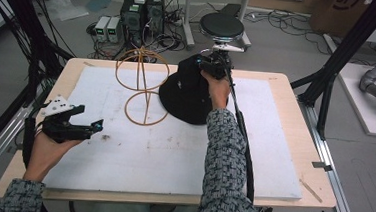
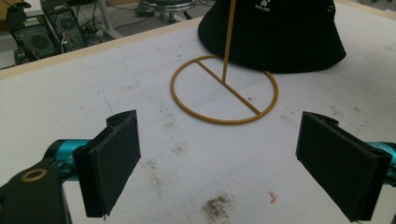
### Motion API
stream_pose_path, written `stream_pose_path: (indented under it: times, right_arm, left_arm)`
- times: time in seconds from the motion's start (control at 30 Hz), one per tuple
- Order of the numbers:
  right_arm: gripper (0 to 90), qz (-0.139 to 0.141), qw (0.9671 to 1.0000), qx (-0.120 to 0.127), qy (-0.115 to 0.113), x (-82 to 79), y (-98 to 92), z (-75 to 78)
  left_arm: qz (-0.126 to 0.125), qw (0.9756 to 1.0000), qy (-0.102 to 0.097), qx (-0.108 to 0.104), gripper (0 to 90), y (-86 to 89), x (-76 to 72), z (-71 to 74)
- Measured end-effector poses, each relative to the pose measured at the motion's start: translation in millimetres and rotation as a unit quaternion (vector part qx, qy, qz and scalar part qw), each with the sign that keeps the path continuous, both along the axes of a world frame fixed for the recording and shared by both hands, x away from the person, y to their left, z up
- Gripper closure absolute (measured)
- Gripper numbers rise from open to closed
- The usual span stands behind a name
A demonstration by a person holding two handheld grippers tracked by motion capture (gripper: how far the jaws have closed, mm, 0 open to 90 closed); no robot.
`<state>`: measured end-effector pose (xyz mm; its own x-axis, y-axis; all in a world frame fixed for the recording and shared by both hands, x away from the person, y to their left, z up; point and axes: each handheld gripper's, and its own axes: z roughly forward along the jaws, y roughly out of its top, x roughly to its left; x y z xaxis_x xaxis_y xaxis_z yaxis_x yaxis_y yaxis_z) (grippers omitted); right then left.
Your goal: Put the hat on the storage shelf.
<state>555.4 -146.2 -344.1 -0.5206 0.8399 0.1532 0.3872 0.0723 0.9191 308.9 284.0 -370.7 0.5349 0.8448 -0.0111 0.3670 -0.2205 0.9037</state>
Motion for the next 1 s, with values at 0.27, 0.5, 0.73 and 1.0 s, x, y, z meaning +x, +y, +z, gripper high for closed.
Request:
stream_pose_path:
  times: [0.27, 0.5, 0.73, 1.0]
  right_arm:
    - [81.8, -0.002, 0.9996, -0.027, -0.013, -2.2, 2.5, 2.5]
    - [87.3, -0.014, 0.9986, -0.041, -0.03, -5.5, -3.7, 10.3]
    - [87.6, -0.03, 0.9974, -0.022, -0.062, -12.4, -15.9, 26.0]
    - [87.8, -0.049, 0.9933, 0.032, -0.099, -21.4, -34.7, 45.6]
  left_arm:
    - [-0.001, 1.0, 0.0, -0.001, 14.1, 0.0, -0.2, 0.2]
    - [0.001, 1.0, -0.001, -0.004, 14.1, 0.1, -0.2, 0.1]
    - [-0.002, 1.0, -0.002, -0.002, 14.2, -0.5, 0.3, 0.7]
    - [-0.005, 1.0, -0.002, -0.003, 14.2, -2.6, 1.3, 1.0]
